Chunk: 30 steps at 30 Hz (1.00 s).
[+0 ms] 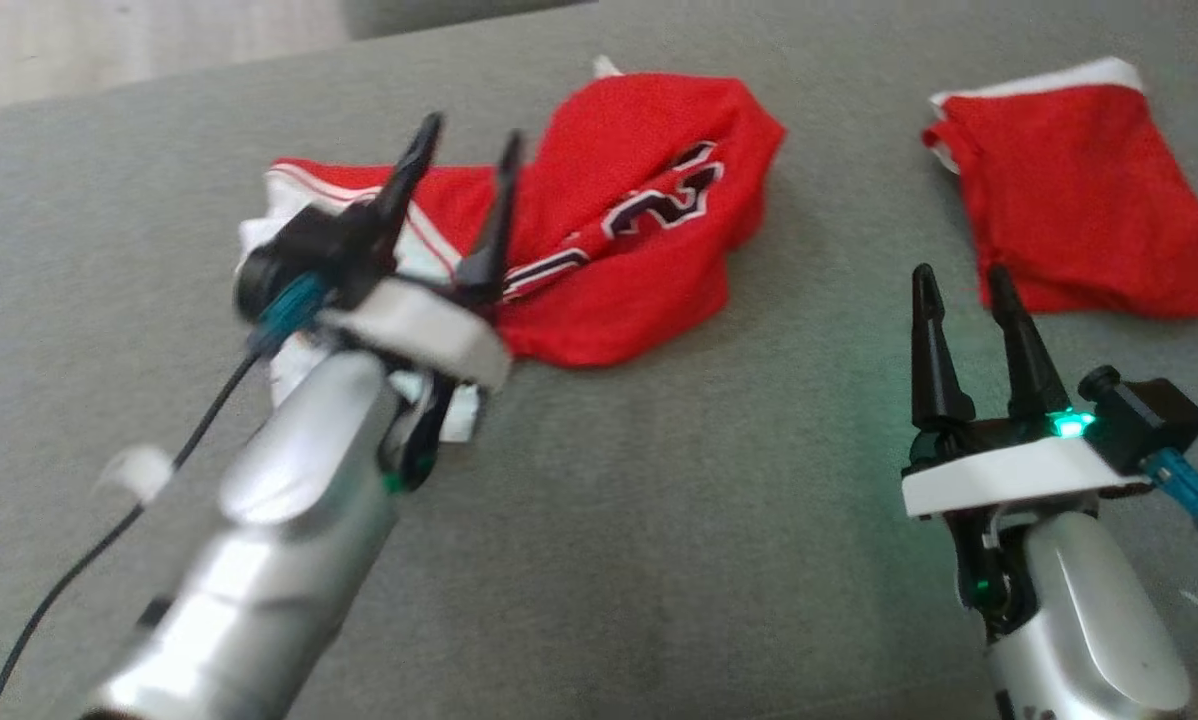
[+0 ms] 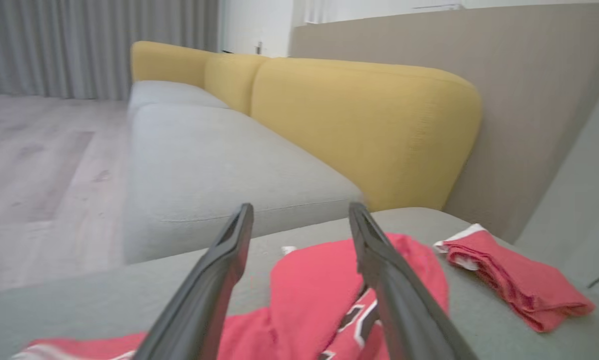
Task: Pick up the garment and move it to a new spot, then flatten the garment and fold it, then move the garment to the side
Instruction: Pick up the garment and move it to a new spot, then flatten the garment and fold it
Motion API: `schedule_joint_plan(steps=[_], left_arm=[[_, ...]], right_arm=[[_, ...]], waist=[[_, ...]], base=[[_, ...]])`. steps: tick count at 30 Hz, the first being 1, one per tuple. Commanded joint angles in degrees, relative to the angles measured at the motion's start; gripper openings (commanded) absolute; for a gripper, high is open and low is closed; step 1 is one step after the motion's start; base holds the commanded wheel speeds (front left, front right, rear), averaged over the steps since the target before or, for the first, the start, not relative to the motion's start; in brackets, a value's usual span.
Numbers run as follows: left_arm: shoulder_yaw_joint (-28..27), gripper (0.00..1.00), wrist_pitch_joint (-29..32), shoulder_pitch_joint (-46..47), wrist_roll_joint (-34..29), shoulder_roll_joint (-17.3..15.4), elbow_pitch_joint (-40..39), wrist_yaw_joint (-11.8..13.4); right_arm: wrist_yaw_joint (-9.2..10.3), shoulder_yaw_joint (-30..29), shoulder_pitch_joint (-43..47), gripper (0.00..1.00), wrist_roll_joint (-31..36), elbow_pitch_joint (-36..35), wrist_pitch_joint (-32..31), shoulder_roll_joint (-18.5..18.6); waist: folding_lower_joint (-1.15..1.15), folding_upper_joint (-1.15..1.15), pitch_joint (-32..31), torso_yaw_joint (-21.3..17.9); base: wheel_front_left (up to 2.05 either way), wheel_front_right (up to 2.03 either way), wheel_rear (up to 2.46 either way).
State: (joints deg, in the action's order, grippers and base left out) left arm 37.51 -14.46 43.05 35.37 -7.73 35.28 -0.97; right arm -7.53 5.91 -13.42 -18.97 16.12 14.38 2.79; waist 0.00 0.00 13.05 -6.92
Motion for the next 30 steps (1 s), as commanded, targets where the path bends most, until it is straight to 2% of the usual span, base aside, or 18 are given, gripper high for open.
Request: schedule_joint_plan(steps=[1, 7, 15, 21, 25, 30], left_arm=[[-2.2, 1.00, -0.5, 0.7, -0.5, -1.6, -2.0, 0.2], [-9.2, 1.00, -0.5, -12.2, -3.9, -3.7, -9.7, 0.6], [-15.2, 1.00, -0.5, -24.6, -6.6, -1.8, -14.4, 0.3], [-17.3, 1.00, -0.5, -25.5, -9.3, -0.5, -14.4, -0.7], [-16.6, 1.00, 0.0, -24.3, -10.6, -0.4, -10.2, -0.7], [-16.3, 1.00, 2.8, -21.7, -11.1, -0.2, -3.4, 1.4]], right_arm=[[0.04, 0.9, -0.4, 1.00, 0.4, -1.9, 0.6, 0.1], [0.04, -1.0, 2.1, 1.00, 2.7, -1.4, 0.6, 0.1], [0.04, -1.7, 4.7, 1.00, 3.4, -0.8, 0.6, 0.1], [0.04, -1.2, 4.2, 1.00, 3.3, -0.8, 0.6, 0.1], [0.04, -1.1, 3.6, 1.00, 3.1, -1.0, 0.6, 0.1], [0.04, -0.9, 3.1, 1.00, 2.7, -1.2, 0.6, 0.1]], waist=[[0.00, 0.00, -1.8, 2.3], [0.00, 0.00, -5.1, 7.4], [0.00, 0.00, -6.8, 10.7], [0.00, 0.00, -6.4, 10.2], [0.00, 0.00, -5.5, 9.2], [0.00, 0.00, -4.1, 7.9]], base=[[0.00, 0.00, 0.00], [0.00, 0.00, 0.00], [0.00, 0.00, 0.00], [0.00, 0.00, 0.00], [0.00, 0.00, 0.00], [0.00, 0.00, 0.00]])
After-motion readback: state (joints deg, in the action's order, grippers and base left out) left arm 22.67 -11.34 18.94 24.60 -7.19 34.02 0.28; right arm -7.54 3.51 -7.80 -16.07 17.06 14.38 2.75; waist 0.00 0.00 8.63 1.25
